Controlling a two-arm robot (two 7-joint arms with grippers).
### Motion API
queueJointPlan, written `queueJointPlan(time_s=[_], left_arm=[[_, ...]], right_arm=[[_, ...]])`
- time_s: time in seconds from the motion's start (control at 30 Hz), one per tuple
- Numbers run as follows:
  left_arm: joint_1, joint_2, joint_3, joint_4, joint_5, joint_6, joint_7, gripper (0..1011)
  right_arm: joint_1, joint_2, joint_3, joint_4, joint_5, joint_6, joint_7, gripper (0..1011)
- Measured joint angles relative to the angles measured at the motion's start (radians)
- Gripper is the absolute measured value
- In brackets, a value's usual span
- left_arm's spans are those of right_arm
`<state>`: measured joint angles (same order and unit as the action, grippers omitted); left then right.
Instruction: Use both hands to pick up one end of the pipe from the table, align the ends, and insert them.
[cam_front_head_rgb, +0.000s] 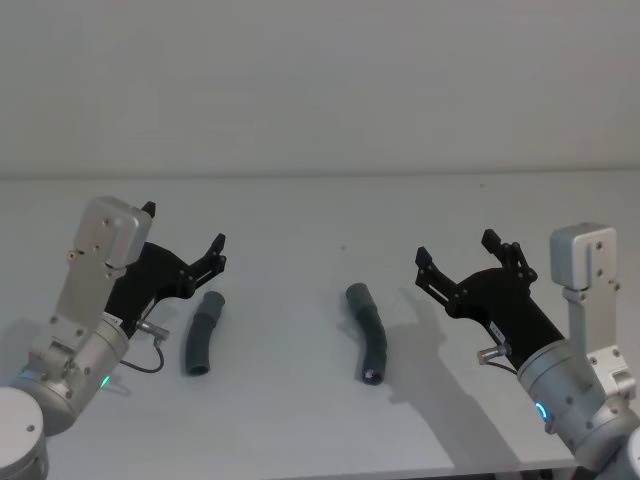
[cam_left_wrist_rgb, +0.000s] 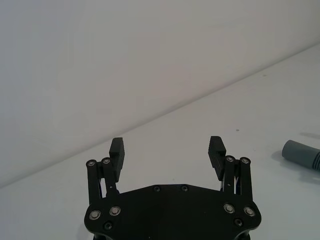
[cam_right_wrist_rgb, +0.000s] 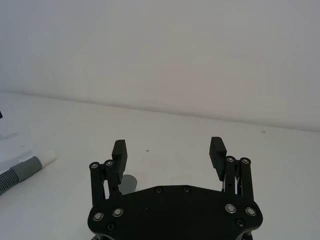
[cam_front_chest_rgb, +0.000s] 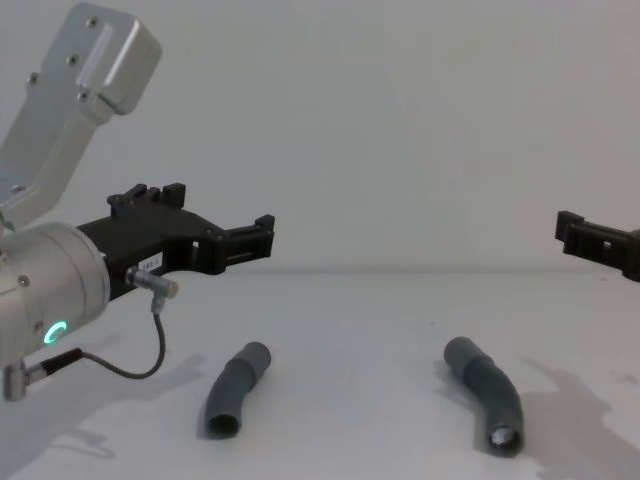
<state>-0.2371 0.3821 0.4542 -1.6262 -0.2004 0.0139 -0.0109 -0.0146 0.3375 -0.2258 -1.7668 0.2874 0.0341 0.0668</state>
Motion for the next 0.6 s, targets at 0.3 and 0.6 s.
queueJointPlan(time_s=[0.3, 0.6], left_arm=[[0.0, 0.0, 0.0, 0.0, 0.0, 0.0, 0.0, 1001], [0.0, 0.0, 0.0, 0.0, 0.0, 0.0, 0.0, 1001]], right_arm=[[0.0, 0.0, 0.0, 0.0, 0.0, 0.0, 0.0, 1002], [0.0, 0.0, 0.0, 0.0, 0.0, 0.0, 0.0, 1002]])
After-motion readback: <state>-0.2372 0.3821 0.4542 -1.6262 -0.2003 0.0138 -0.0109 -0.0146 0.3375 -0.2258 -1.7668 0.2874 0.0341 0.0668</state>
